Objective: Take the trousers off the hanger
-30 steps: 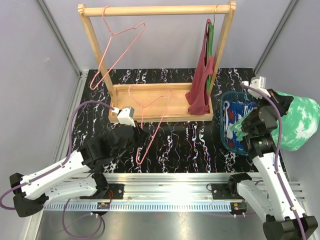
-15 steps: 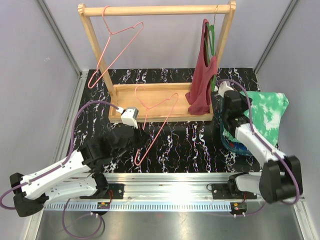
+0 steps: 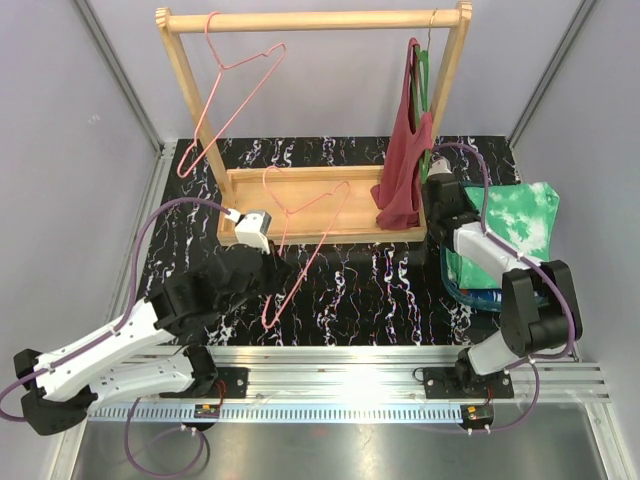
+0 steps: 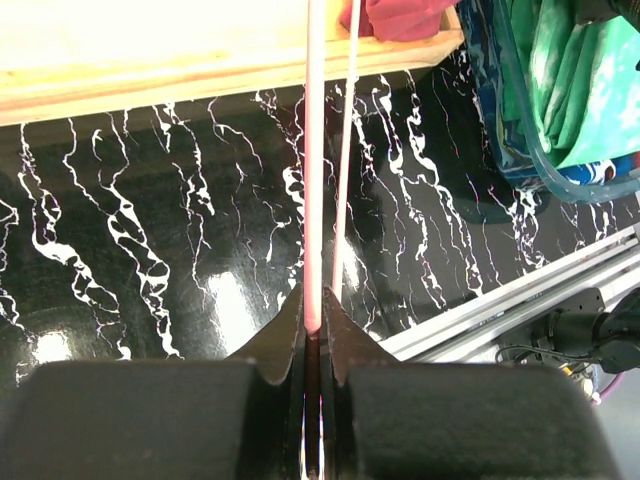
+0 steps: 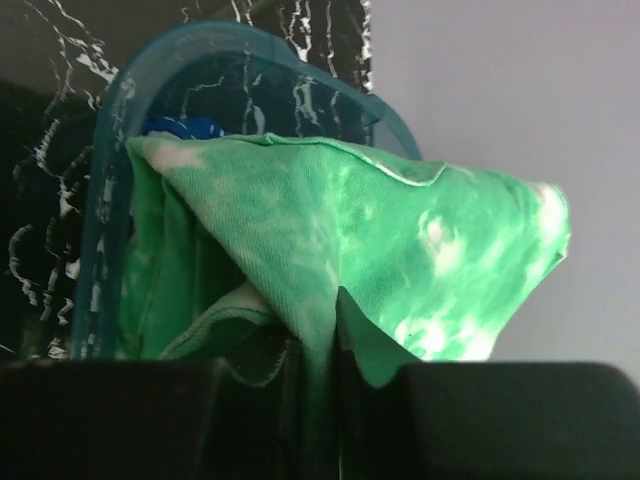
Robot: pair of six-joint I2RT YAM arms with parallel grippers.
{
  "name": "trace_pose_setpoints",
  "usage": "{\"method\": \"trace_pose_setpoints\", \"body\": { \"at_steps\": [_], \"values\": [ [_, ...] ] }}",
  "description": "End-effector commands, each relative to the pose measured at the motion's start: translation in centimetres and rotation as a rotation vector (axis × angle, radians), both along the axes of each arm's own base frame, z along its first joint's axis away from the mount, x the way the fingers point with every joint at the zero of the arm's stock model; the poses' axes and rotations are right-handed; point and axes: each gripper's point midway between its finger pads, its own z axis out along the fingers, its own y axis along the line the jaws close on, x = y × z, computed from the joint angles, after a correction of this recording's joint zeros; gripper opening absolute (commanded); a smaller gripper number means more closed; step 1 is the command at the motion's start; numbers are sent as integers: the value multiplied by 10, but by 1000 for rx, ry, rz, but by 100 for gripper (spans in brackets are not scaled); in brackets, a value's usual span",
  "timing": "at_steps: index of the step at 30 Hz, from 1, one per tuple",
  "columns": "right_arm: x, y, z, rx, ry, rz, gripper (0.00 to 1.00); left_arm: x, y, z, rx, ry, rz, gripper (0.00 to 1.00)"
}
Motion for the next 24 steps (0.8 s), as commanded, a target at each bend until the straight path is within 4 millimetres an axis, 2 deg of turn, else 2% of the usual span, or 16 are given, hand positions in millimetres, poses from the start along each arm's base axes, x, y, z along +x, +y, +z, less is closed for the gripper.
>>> {"method": "trace_pose_setpoints", "body": {
  "at_steps": [1, 2, 3, 5, 6, 8, 9, 11, 12, 14, 17, 18, 19, 22, 23, 24],
  "values": [
    [9, 15, 3, 178, -43, -15, 33, 8, 2, 23, -16, -53, 23, 0],
    [9, 18, 10, 208, -52, -14, 43, 9, 2, 29, -18, -60, 24, 0],
    [10, 22, 34, 254, -106, -5, 49, 10, 2, 30, -8, -63, 23, 0],
    [6, 32, 53, 341, -129, 36, 62, 13, 4, 32, 19, -67, 37, 0],
    [2, 28, 86, 417, -220, 26, 73, 14, 5, 41, 10, -81, 42, 0],
    [-8, 33, 107, 508, -248, 40, 84, 19, 9, 45, 33, -89, 72, 0],
    [-16, 34, 133, 559, -312, 53, 90, 21, 10, 55, 23, -105, 83, 0],
    [-30, 43, 143, 617, -297, 104, 97, 26, 13, 60, 42, -115, 112, 0],
    [-39, 39, 156, 633, -330, 106, 99, 28, 12, 69, 33, -128, 117, 0],
    [-51, 34, 154, 677, -324, 74, 99, 30, 12, 76, 42, -131, 124, 0],
    [-49, 2, 141, 755, -357, -60, 99, 32, 8, 94, 29, -150, 116, 0],
    [-38, 0, 125, 772, -335, -77, 99, 32, 9, 98, 36, -155, 115, 0],
    [-33, -13, 114, 787, -336, -128, 99, 34, 10, 113, 23, -177, 130, 0],
    [-11, -18, 65, 839, -270, -228, 99, 40, 11, 129, 79, -219, 164, 0],
    [-8, -22, 47, 873, -256, -290, 99, 41, 13, 154, 52, -254, 179, 0],
    [-2, -25, 15, 875, -184, -350, 99, 47, 7, 152, 106, -259, 185, 0]
  ]
}}
